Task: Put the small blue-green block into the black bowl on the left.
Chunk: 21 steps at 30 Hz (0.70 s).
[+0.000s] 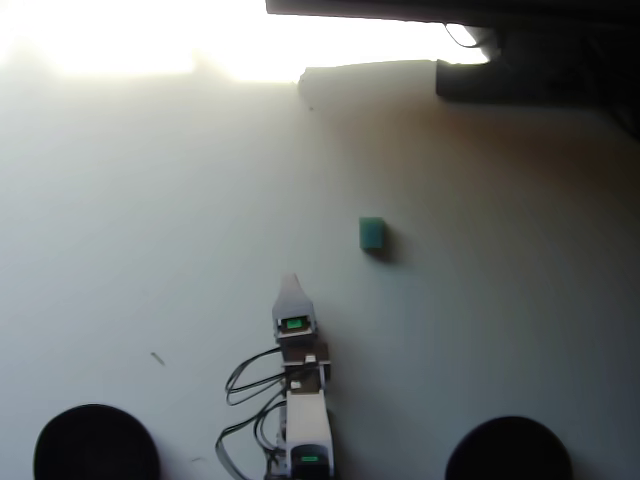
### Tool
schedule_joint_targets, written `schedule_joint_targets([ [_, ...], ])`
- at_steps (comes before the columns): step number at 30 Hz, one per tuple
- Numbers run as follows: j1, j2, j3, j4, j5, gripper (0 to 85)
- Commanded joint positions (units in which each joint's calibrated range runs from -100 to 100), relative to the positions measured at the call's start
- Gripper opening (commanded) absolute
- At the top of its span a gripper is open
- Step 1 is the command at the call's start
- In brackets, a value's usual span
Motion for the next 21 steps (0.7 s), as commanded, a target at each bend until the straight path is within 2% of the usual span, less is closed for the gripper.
schedule_joint_targets([
  [1,0.00,0.46,0.20,0.05,-0.05,48.3],
  [13,1.42,0.57,0.20,0.05,-0.98,48.3],
  [16,1.66,0.57,0.76,0.13,-2.64,48.4],
  [18,1.51,0.46,1.22,0.61,-7.23,48.3],
  [21,0.10,-2.54,2.14,2.72,-10.45,48.0],
])
